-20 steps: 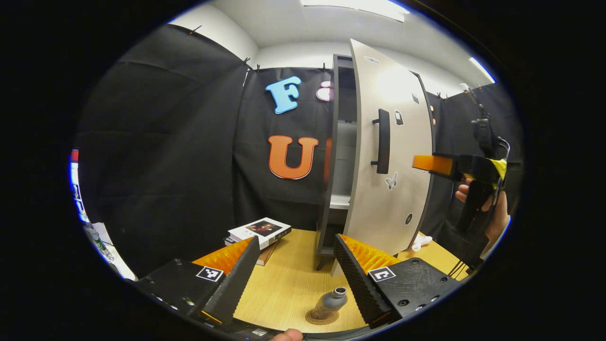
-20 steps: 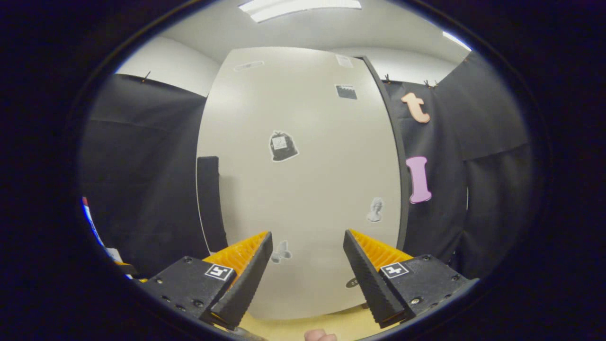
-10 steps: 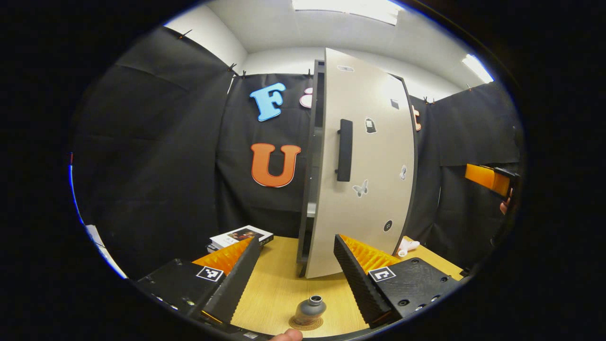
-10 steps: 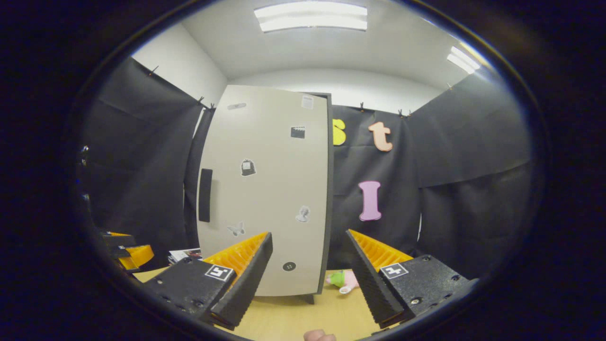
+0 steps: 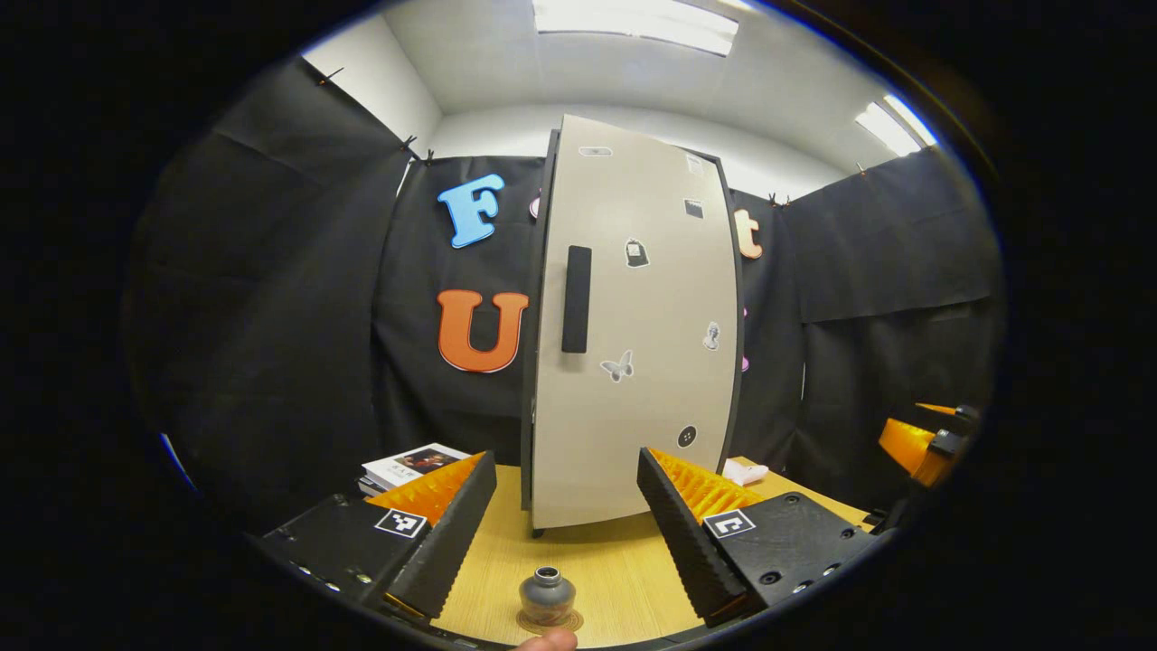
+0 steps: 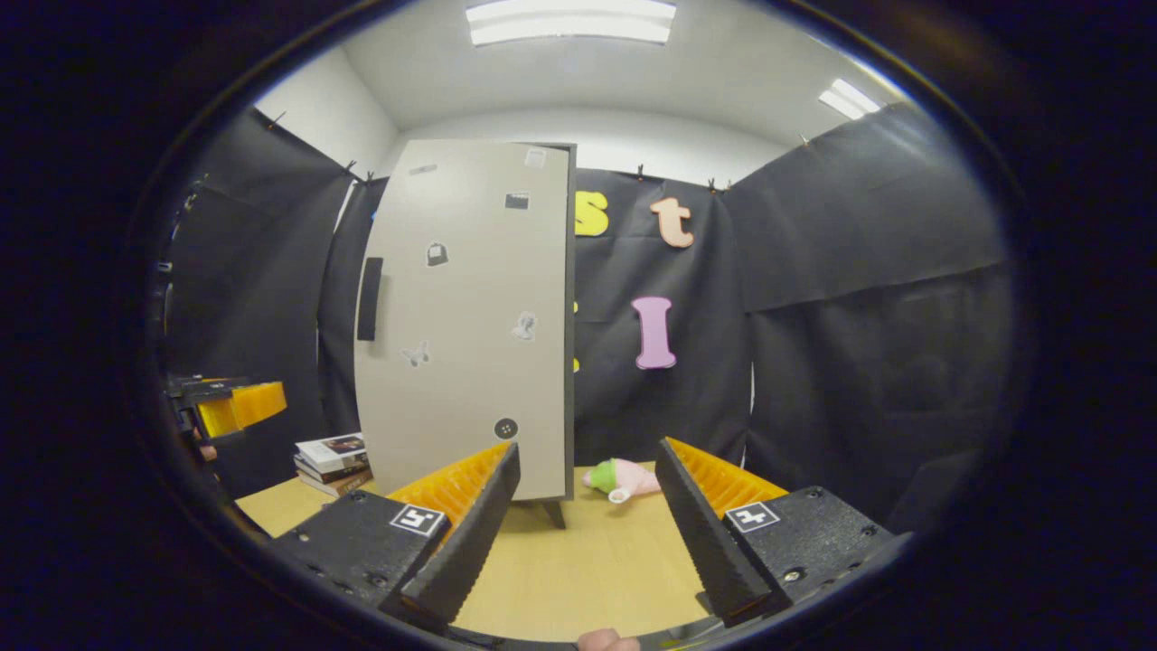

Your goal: Open the cabinet door with the right hand, grasp the bottle in the cabinet with the left hand and place it on the coaster, then close the cabinet door with the right hand.

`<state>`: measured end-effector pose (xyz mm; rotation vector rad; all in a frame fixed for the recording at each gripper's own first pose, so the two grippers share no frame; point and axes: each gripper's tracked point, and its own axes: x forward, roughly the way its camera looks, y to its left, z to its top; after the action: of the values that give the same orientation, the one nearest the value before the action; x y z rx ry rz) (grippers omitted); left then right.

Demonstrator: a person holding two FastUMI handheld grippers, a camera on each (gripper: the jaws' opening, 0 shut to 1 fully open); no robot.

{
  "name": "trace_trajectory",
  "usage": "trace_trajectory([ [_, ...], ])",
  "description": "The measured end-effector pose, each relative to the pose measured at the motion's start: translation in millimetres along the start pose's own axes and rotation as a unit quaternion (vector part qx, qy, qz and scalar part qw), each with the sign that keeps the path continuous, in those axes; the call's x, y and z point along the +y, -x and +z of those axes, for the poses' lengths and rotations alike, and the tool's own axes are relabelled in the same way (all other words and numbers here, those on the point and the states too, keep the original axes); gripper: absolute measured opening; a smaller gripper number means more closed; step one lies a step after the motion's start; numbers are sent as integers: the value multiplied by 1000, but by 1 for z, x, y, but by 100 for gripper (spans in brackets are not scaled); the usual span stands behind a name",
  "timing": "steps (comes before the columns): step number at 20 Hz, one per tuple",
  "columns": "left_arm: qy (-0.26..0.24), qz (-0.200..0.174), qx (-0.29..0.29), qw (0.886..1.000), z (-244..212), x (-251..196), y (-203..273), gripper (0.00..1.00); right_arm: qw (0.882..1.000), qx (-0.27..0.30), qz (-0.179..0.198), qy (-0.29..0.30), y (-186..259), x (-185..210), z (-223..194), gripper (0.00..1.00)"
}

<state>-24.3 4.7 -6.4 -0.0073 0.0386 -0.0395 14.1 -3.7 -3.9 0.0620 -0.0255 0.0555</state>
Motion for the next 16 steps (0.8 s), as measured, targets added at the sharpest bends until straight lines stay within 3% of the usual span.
trace_trajectory([
  [2, -2, -2, 0, 1000, -3, -2, 3, 95, 1000, 10, 2, -22, 2, -1, -3, 94],
  [3, -2, -1, -1, 1000, -3, -3, 4, 95, 1000, 12, 1, -27, 2, -2, -4, 98],
  [16, -2, 7, -5, 1000, 3, -2, 15, 95, 1000, 1, -2, -16, 6, -10, 10, 98],
])
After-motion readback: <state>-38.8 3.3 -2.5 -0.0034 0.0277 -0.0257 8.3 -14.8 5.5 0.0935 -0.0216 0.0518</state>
